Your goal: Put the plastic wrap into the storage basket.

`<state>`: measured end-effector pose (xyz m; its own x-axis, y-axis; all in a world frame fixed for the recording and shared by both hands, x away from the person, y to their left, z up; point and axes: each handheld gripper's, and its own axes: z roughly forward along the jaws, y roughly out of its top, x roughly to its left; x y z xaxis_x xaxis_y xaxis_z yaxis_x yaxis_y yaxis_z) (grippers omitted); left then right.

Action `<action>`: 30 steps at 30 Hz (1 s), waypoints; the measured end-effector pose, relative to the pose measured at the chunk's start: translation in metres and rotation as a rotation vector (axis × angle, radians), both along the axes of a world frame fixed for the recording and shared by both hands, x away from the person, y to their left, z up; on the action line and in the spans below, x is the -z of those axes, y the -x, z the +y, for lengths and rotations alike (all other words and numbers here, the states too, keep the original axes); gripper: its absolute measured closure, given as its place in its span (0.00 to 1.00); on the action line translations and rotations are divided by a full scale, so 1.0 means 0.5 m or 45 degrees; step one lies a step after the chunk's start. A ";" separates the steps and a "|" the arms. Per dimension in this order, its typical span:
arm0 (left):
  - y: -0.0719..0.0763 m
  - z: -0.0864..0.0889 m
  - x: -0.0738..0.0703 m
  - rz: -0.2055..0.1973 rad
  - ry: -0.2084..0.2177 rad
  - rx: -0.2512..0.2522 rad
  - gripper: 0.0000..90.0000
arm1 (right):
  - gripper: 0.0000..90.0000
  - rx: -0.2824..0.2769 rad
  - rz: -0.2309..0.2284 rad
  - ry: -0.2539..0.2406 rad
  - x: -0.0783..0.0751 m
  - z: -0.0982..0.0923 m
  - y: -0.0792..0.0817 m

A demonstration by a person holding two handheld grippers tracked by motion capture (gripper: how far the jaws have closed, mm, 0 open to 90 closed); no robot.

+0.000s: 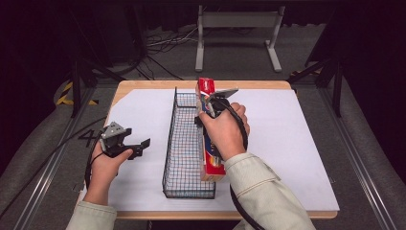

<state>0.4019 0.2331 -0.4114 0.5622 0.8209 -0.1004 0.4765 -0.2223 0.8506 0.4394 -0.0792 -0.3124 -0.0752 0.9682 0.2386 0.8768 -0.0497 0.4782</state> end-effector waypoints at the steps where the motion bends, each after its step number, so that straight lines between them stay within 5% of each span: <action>1: -0.001 0.000 0.000 0.002 -0.001 0.001 0.13 | 0.44 0.000 -0.008 0.006 0.004 0.001 -0.001; 30: -0.007 -0.001 0.000 0.003 -0.006 0.001 0.13 | 0.44 0.028 0.032 0.043 0.083 0.052 -0.008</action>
